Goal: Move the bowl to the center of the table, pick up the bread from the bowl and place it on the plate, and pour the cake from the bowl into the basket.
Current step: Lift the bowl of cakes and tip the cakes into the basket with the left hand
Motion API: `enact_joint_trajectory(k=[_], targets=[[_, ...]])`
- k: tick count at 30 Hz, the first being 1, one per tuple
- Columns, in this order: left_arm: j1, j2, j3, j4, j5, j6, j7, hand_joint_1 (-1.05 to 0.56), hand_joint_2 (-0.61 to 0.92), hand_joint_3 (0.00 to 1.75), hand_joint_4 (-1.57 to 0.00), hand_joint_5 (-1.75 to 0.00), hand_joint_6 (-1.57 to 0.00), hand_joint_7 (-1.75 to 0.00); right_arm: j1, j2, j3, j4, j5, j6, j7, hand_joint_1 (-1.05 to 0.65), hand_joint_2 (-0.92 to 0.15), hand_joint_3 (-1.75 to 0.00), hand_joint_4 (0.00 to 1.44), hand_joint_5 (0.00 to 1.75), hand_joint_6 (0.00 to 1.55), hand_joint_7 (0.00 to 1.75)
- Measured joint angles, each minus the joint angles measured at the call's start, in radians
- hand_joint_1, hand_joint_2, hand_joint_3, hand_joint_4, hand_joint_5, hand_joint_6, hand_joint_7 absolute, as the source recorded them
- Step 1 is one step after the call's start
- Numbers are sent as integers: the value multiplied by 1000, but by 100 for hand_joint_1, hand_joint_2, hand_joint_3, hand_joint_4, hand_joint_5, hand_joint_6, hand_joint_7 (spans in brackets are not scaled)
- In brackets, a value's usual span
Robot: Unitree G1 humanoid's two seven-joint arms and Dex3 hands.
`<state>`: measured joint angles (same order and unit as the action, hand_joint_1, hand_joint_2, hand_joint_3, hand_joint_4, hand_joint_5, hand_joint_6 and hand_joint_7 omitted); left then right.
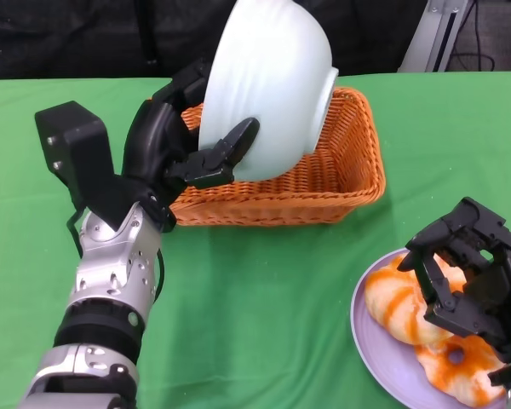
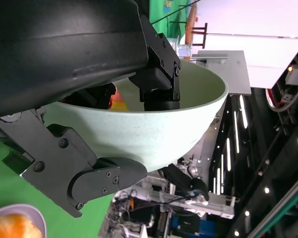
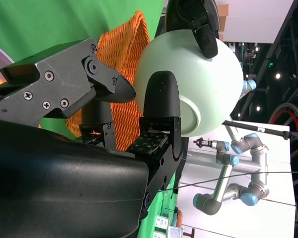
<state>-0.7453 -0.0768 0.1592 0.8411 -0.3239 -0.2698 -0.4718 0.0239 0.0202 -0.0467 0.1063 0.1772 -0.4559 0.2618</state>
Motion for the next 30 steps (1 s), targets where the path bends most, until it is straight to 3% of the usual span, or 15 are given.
enact_joint_trajectory(k=[14,30], targets=[[-25,-6,74,-19,-115,227,-72,-4,52,121,-84,-157,-86,-148,-12,0,3,46,3,-48,11,0,-62,-104,74,162,65,133],[-41,-17,111,-69,-172,338,-74,-5,49,128,-78,-164,-83,-149,-15,0,5,71,4,-55,21,-2,-60,-105,74,162,66,133]])
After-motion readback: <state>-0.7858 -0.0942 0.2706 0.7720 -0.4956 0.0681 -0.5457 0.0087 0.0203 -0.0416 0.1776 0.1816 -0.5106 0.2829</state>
